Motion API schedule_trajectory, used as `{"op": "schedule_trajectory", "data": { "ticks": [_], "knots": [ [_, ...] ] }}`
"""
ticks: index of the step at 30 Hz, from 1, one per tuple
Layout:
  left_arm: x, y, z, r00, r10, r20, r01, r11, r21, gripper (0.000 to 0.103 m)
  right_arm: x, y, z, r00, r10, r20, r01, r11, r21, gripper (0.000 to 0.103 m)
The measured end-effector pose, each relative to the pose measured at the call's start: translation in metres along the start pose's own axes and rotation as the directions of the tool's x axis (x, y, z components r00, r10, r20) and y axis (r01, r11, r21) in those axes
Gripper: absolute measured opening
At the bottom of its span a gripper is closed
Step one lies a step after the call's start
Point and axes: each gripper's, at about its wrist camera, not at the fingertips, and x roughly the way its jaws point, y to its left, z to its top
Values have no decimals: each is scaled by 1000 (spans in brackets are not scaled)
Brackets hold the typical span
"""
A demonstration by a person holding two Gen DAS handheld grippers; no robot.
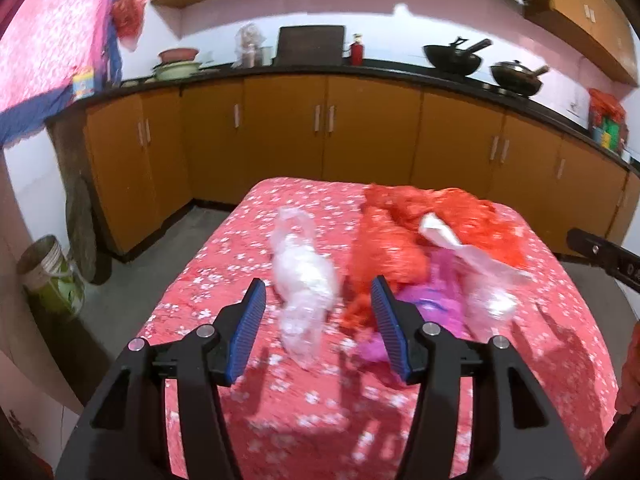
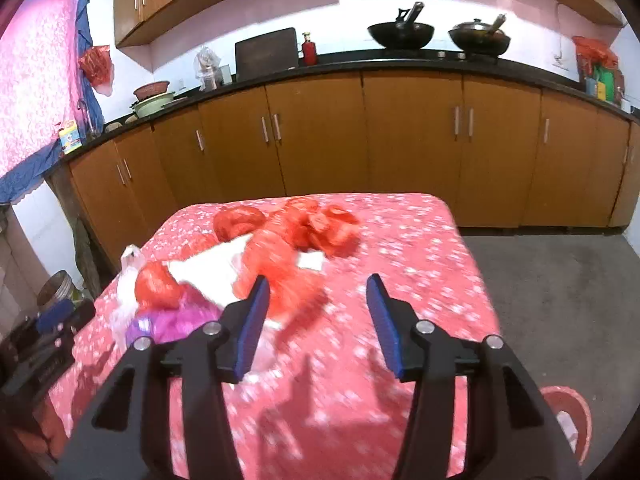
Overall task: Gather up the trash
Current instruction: 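Return both open grippers toward the table, then grasp clear plastic bag with left gripper while right gripper grasps red bag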
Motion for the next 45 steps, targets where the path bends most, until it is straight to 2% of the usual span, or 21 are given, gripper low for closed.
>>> {"op": "schedule_trajectory", "data": {
  "ticks": [5, 10, 12, 14, 16, 22, 27, 28, 30, 33, 34, 37, 45],
  "knots": [
    [18, 17, -2, 1000, 1, -31, -2, 1000, -25, 59, 39, 34, 15, 1000, 6, -15, -6, 999, -37, 59],
    [28, 25, -3, 997, -7, -72, 3, 998, -59, 60, 74, 52, 12, 996, -43, -75, 36, 994, -104, 59],
    [31, 27, -4, 997, -11, -82, 5, 998, -66, 60, 81, 52, 7, 994, -53, -97, 42, 993, -109, 46],
    [34, 29, -4, 995, -19, -94, 12, 997, -78, 60, 86, 52, 1, 990, -57, -127, 42, 992, -119, 27],
    [37, 31, -3, 994, -31, -102, 22, 996, -89, 60, 86, 51, -4, 991, -58, -124, 42, 991, -128, 21],
    [46, 29, 0, 991, -33, -127, 23, 997, -77, 60, 70, 40, -8, 996, -62, -64, 55, 993, -106, 13],
    [61, 28, 3, 982, -32, -185, 18, 997, -76, 59, 67, 33, -10, 995, -70, -72, 63, 994, -91, 13],
    [63, 28, 3, 980, -37, -195, 23, 997, -76, 57, 66, 32, -11, 995, -69, -74, 62, 994, -88, 13],
    [67, 28, 3, 976, -65, -209, 49, 995, -81, 37, 64, 31, -12, 995, -67, -74, 60, 995, -84, 13],
    [67, 27, 2, 973, -84, -215, 69, 995, -78, 16, 60, 31, -11, 996, -61, -66, 55, 995, -82, 13],
    [66, 27, 2, 973, -88, -213, 73, 994, -77, 13, 58, 31, -11, 996, -59, -63, 54, 995, -81, 13],
    [61, 25, 2, 978, -82, -193, 71, 995, -65, 7, 51, 29, -8, 998, -51, -48, 48, 996, -76, 13],
    [44, 24, 7, 989, -60, -136, 56, 998, -39, 7, 35, 14, -6, 998, -64, -17, 63, 997, -51, 12]
  ]
}}
